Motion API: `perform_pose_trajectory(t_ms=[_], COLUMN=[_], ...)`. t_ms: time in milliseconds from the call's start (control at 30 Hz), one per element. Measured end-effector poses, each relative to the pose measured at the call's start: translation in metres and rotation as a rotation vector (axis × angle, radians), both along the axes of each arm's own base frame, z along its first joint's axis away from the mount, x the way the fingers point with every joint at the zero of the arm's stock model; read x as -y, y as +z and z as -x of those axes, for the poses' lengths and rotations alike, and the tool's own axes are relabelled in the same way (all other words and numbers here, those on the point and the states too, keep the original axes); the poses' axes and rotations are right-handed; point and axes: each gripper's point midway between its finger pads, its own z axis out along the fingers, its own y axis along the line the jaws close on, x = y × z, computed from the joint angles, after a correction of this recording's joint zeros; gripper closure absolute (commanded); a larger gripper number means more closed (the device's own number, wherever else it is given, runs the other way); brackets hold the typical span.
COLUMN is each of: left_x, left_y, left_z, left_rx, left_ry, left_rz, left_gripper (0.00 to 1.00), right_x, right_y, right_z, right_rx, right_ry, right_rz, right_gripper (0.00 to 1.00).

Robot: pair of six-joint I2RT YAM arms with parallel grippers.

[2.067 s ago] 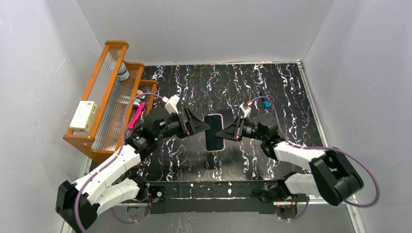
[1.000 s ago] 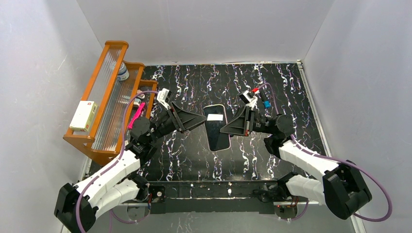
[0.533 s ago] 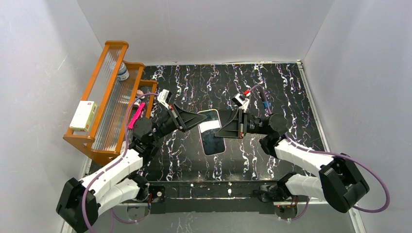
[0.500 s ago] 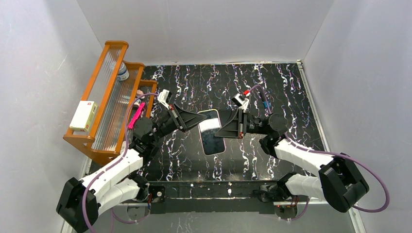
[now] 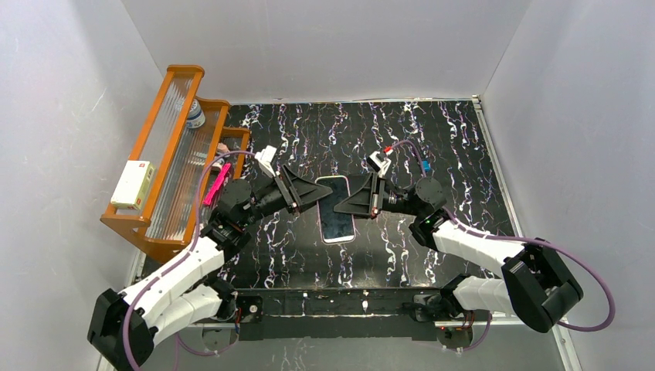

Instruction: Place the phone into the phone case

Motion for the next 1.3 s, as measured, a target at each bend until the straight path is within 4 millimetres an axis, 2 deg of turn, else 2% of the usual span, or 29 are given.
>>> perform_pose_trajectory(t_ms=[67, 200, 367, 533, 600, 700, 800, 933, 1000, 1133, 1200, 1233, 1300], left_x=[-0.002, -0.006, -0.01, -0.01, -0.01, -0.009, -0.008, -0.007, -0.007, -0.008, -0.008, -0.009, -0.009], left_y=[-0.001, -0.004, -0.02, -0.039, -0.041, -0.043, -0.044, -0.051, -0.054, -0.061, -0.064, -0.066, -0.069], left_z=[0.002, 0.008, 0.016, 0.021, 0.021, 0.022, 0.022, 0.022, 0.021, 0.017, 0.017, 0.017, 0.018], left_rx=[-0.001, -0.007, -0.054, -0.12, -0.13, -0.142, -0.137, -0.135, -0.139, -0.146, -0.15, -0.151, -0.162], left_ry=[0.005, 0.003, -0.01, -0.025, -0.025, -0.032, -0.044, -0.05, -0.048, -0.037, -0.034, -0.035, -0.035], left_rz=[-0.031, -0.06, -0.06, -0.069, -0.066, -0.065, -0.065, -0.092, -0.12, -0.192, -0.22, -0.228, -0.242], left_gripper=[0.37, 0.37, 0.42, 0.52, 0.6, 0.85, 1.0, 1.0, 1.0, 1.0, 1.0, 0.97, 0.79], right_x=[-0.001, -0.001, 0.004, 0.008, 0.009, 0.01, 0.011, 0.011, 0.011, 0.011, 0.011, 0.011, 0.011], right_y=[0.001, 0.0, 0.004, 0.005, 0.0, -0.006, -0.017, -0.023, -0.026, -0.036, -0.039, -0.04, -0.042], right_z=[-0.007, -0.023, -0.04, -0.053, -0.057, -0.06, -0.063, -0.064, -0.064, -0.064, -0.064, -0.064, -0.063], right_rx=[-0.006, -0.033, -0.055, -0.061, -0.073, -0.084, -0.107, -0.127, -0.13, -0.142, -0.144, -0.145, -0.134], right_ry=[-0.038, -0.131, -0.255, -0.34, -0.362, -0.389, -0.407, -0.413, -0.414, -0.417, -0.418, -0.416, -0.413], right_rz=[-0.005, -0.014, -0.037, -0.05, -0.04, -0.026, -0.001, 0.017, 0.028, 0.063, 0.073, 0.077, 0.084], right_gripper=[0.88, 0.89, 0.89, 0.89, 0.89, 0.89, 0.86, 0.74, 0.71, 0.72, 0.8, 0.84, 0.88])
